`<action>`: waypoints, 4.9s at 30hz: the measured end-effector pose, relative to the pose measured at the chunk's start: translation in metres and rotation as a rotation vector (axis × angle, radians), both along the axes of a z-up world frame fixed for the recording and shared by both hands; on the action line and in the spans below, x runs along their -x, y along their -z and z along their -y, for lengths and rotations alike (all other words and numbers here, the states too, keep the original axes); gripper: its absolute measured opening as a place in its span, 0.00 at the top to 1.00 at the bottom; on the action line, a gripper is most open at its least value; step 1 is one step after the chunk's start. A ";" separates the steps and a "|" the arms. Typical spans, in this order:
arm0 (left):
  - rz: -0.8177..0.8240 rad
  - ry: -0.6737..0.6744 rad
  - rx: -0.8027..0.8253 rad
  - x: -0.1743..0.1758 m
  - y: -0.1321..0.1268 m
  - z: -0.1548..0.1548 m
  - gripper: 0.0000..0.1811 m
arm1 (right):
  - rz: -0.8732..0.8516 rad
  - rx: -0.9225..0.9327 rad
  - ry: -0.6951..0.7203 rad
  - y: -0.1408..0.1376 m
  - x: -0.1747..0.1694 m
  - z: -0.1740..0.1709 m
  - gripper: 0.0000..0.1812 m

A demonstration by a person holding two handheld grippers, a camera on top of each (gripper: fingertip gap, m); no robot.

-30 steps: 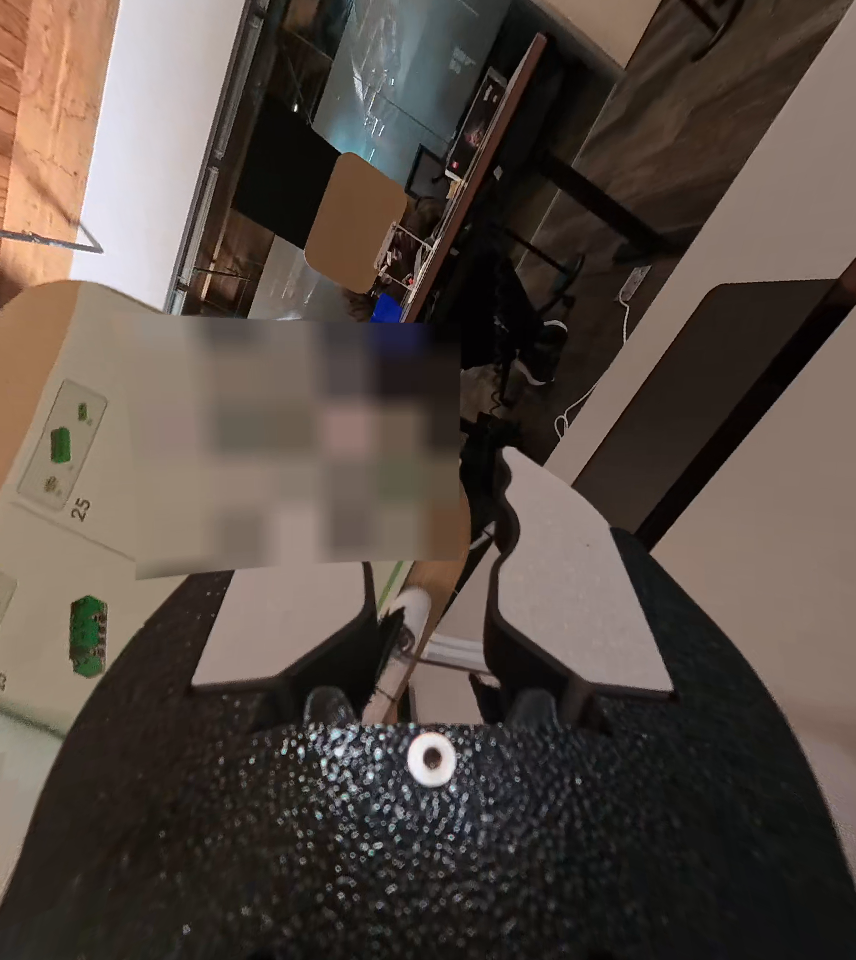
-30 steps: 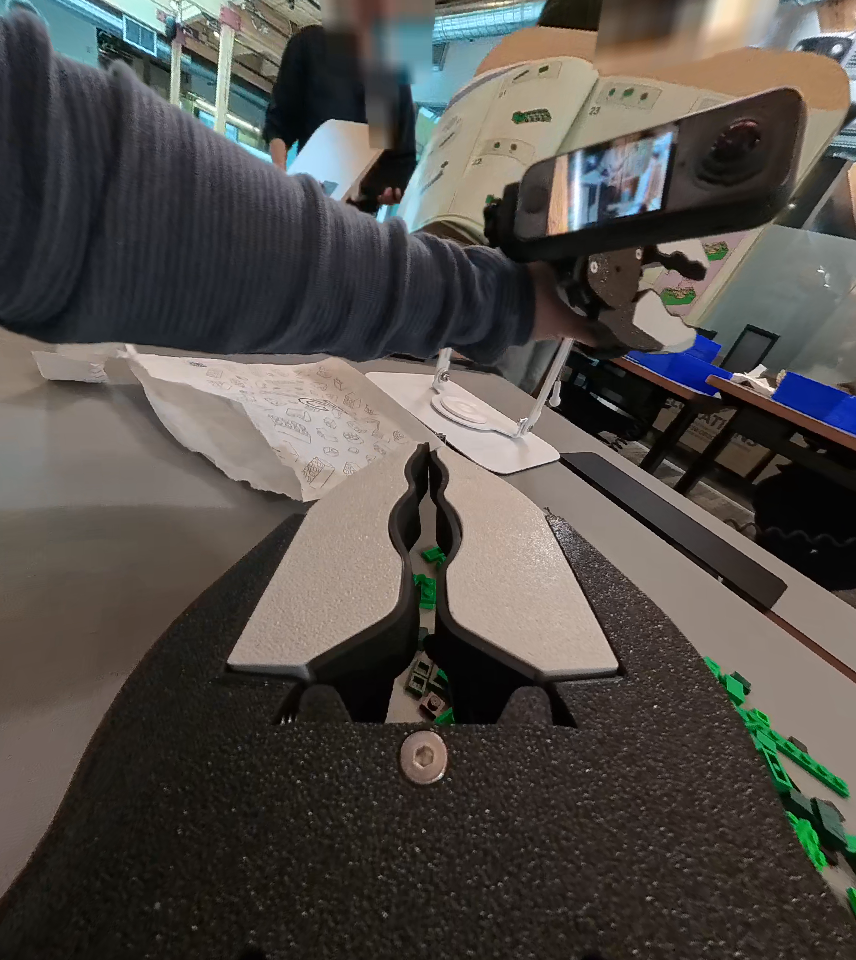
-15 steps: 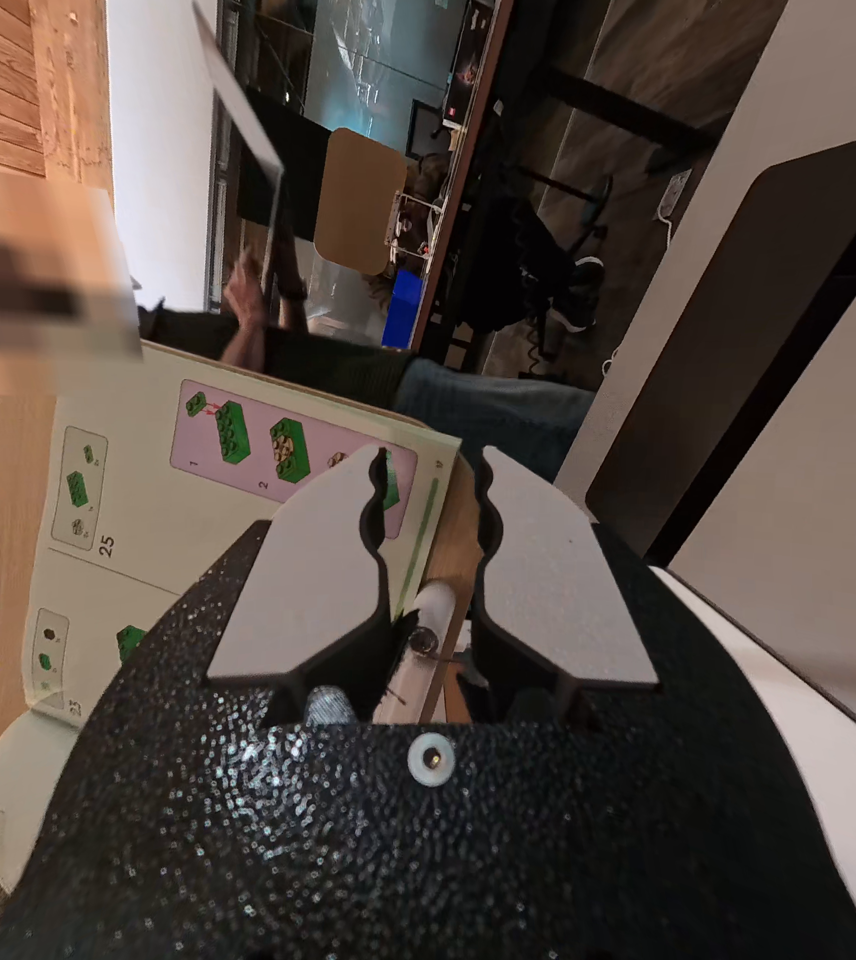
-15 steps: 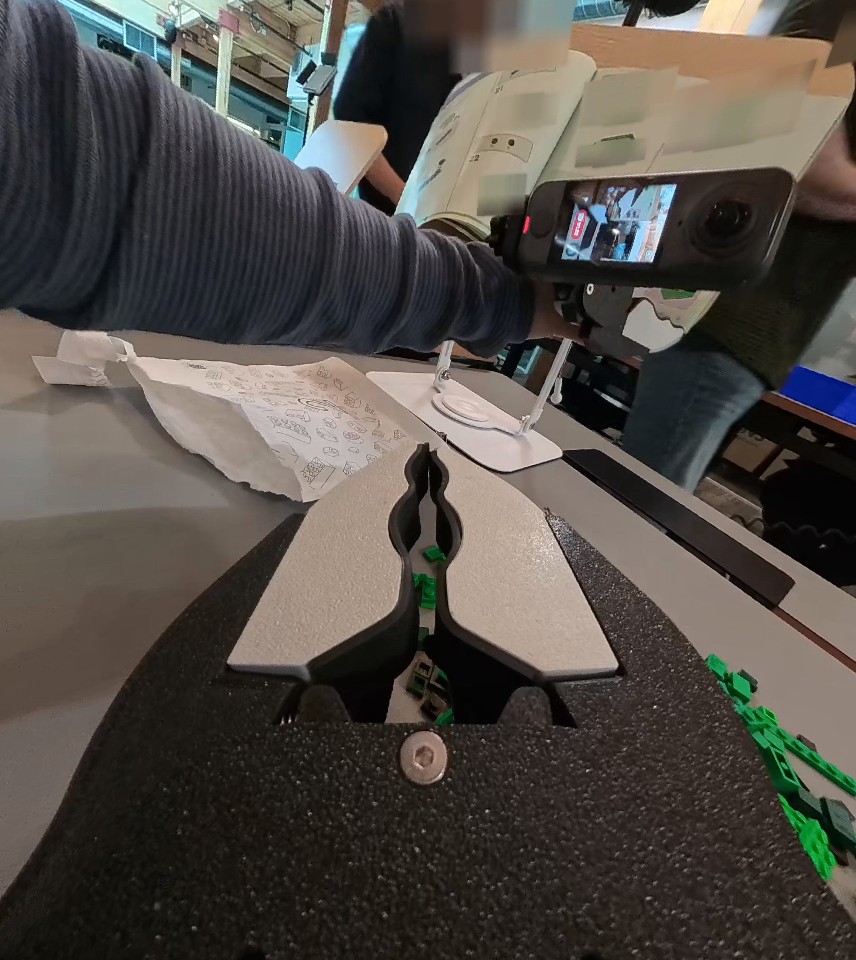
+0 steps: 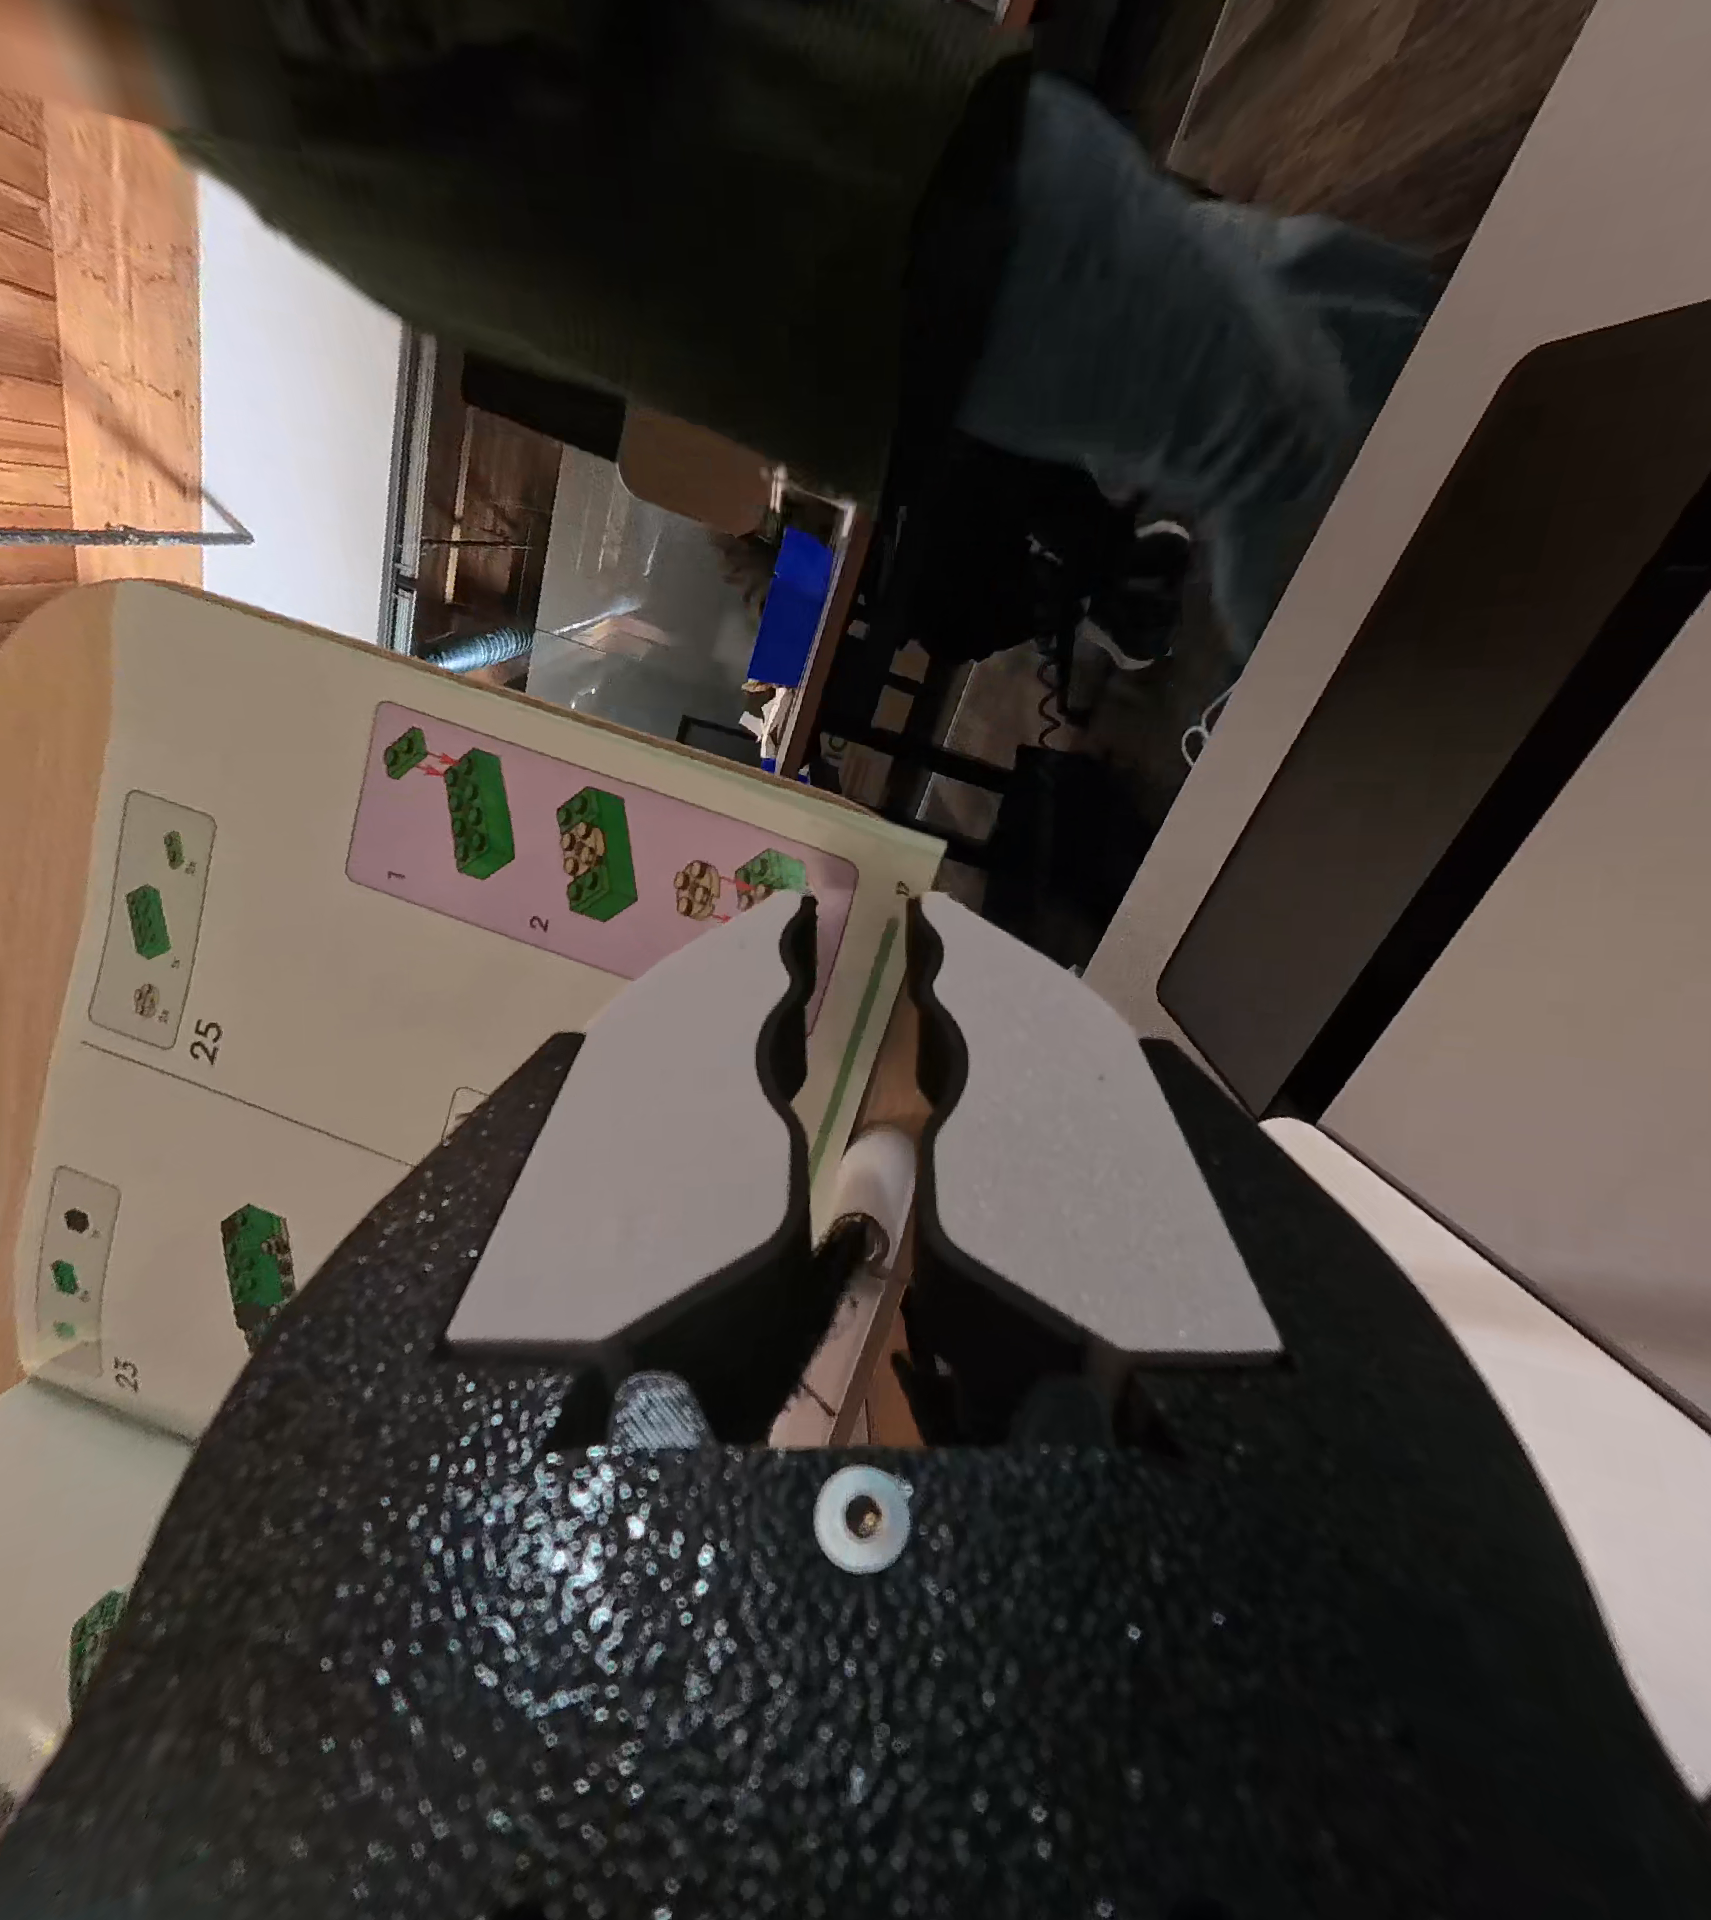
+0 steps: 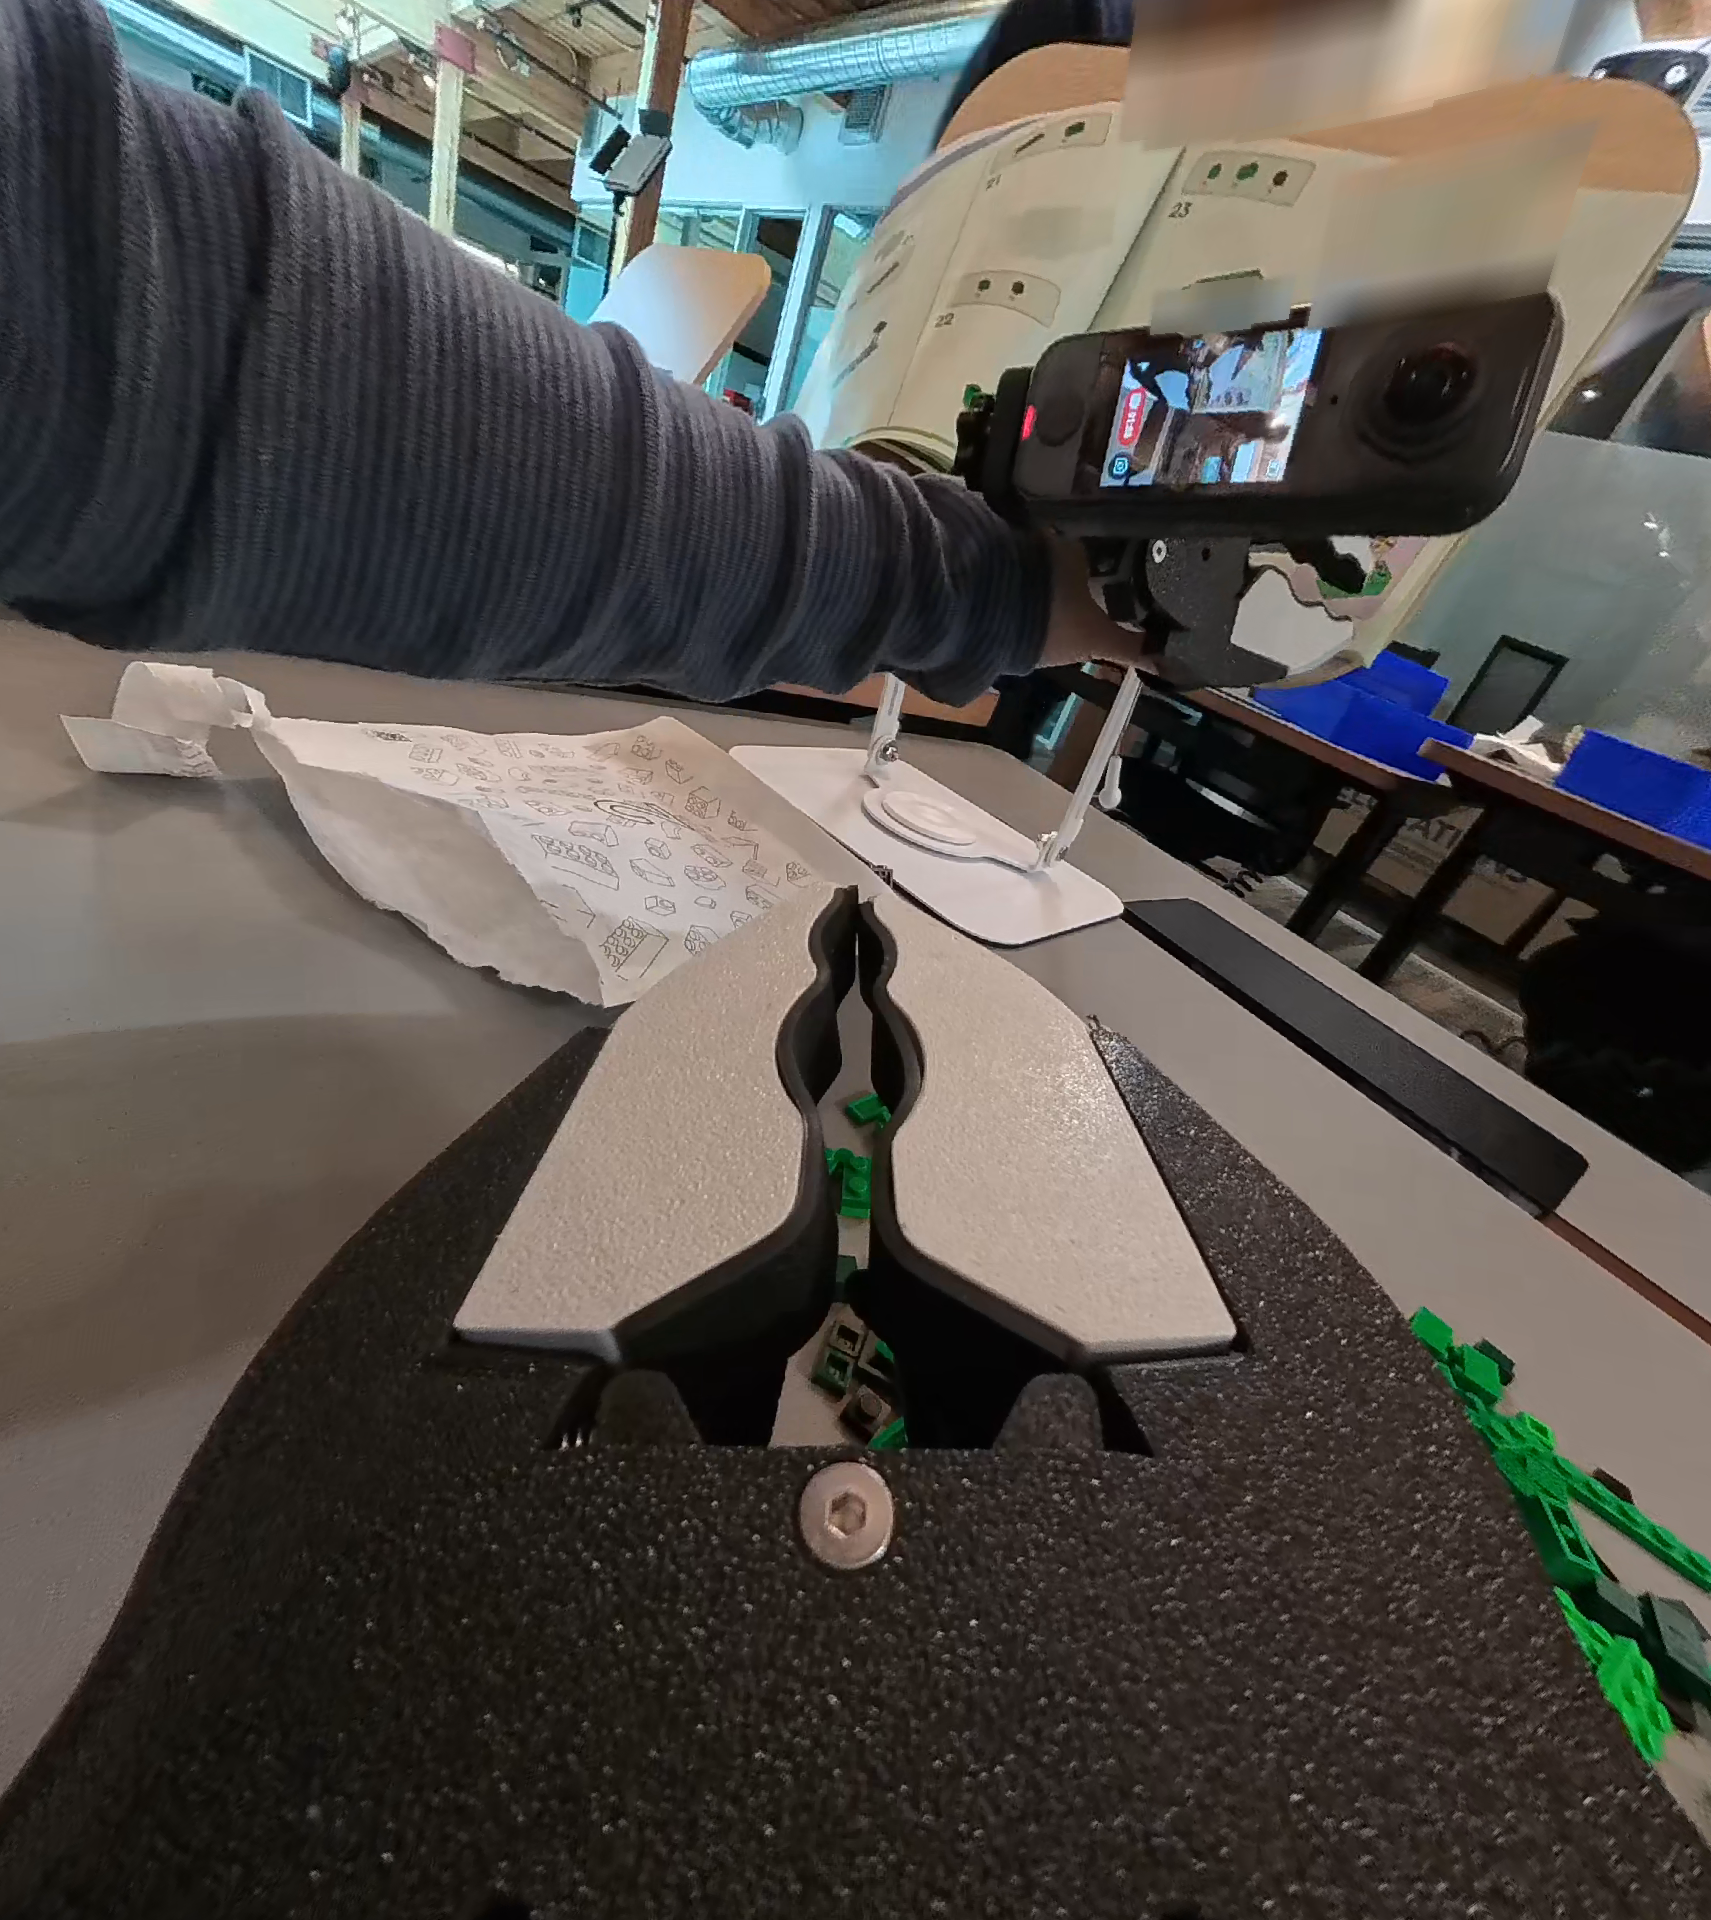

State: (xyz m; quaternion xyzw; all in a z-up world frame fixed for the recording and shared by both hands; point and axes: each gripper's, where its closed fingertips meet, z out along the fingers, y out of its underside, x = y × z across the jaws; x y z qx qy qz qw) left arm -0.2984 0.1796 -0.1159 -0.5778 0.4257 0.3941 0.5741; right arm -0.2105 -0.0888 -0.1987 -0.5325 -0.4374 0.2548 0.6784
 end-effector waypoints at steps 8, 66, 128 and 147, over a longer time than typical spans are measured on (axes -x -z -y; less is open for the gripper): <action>-0.021 -0.014 0.024 0.004 0.004 -0.002 0.87 | 0.002 -0.001 -0.001 0.000 0.000 0.000 1.00; 1.835 0.081 -0.150 0.251 0.016 0.126 1.00 | 0.212 -0.030 0.083 -0.094 0.127 -0.152 1.00; 1.045 -0.097 0.246 0.173 -0.024 0.038 1.00 | -1.616 1.300 -0.394 -0.056 0.136 -0.240 0.90; 1.033 -0.152 0.268 0.174 -0.023 0.036 1.00 | -1.688 1.316 -0.404 -0.046 0.123 -0.221 0.74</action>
